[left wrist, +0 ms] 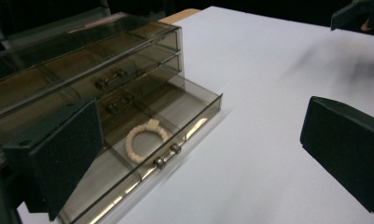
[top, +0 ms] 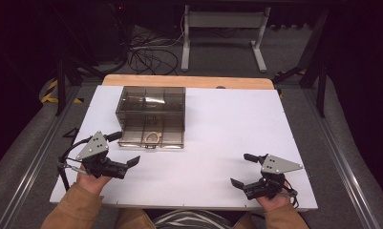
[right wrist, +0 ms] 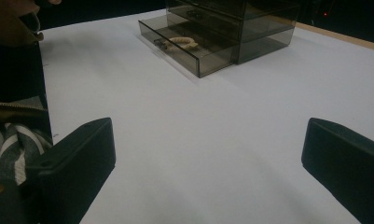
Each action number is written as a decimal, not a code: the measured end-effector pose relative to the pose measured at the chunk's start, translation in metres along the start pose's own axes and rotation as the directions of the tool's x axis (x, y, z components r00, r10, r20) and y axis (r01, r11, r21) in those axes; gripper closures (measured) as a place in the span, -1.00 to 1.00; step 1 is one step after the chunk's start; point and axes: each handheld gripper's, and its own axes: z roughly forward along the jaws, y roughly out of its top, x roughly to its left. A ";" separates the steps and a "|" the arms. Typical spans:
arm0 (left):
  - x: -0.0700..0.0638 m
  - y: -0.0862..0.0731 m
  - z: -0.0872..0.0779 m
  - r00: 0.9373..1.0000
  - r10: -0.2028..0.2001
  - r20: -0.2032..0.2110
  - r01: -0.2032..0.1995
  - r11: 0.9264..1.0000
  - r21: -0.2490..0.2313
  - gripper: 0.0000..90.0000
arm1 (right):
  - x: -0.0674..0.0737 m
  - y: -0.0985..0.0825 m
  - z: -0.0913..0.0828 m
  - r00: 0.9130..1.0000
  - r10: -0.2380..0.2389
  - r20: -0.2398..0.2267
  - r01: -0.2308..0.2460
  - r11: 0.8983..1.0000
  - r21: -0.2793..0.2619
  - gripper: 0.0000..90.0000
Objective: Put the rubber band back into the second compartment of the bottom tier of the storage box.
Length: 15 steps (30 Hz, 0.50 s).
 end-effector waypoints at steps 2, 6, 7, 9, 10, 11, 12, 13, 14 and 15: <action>0.000 -0.006 -0.002 1.000 0.000 0.000 0.000 1.000 0.000 -1.00 | 0.000 0.000 0.000 1.000 0.000 0.001 0.000 1.000 0.001 -0.92; 0.001 -0.017 -0.005 1.000 -0.030 0.009 0.030 0.999 -0.016 -1.00 | 0.000 0.000 0.000 1.000 0.000 0.004 0.000 1.000 -0.002 -0.93; 0.001 -0.020 -0.005 0.999 -0.031 0.008 0.031 0.999 -0.026 -1.00 | 0.000 -0.001 0.000 1.000 0.000 0.003 0.000 1.000 -0.002 -0.93; 0.002 -0.025 -0.007 0.999 -0.035 0.004 0.035 0.999 -0.028 -1.00 | 0.000 -0.001 0.000 1.000 0.002 0.004 -0.002 1.000 -0.003 -0.93; 0.002 -0.027 -0.007 0.999 -0.041 0.002 0.041 0.999 -0.032 -1.00 | 0.000 -0.001 0.000 1.000 0.000 0.003 0.000 1.000 -0.002 -0.93; 0.002 -0.030 -0.007 0.999 -0.041 -0.003 0.041 0.998 -0.037 -1.00 | 0.000 -0.001 0.000 1.000 0.000 0.004 0.000 1.000 -0.001 -0.93; 0.002 -0.032 -0.007 0.999 -0.035 -0.014 0.034 0.999 -0.039 -1.00 | 0.000 -0.001 0.000 1.000 0.000 0.004 0.000 1.000 0.000 -0.93; 0.002 -0.034 -0.007 0.999 -0.041 -0.017 0.040 0.998 -0.039 -1.00 | 0.000 -0.001 0.000 1.000 0.001 0.004 -0.001 1.000 0.001 -0.93; 0.002 -0.036 -0.007 0.999 -0.038 -0.019 0.038 0.999 -0.037 -1.00 | 0.000 -0.001 0.000 1.000 0.001 0.004 -0.001 1.000 0.000 -0.93; 0.002 -0.038 -0.007 0.999 -0.037 -0.016 0.037 0.999 -0.036 -1.00 | 0.000 -0.001 0.000 1.000 0.001 0.004 -0.001 1.000 0.000 -0.93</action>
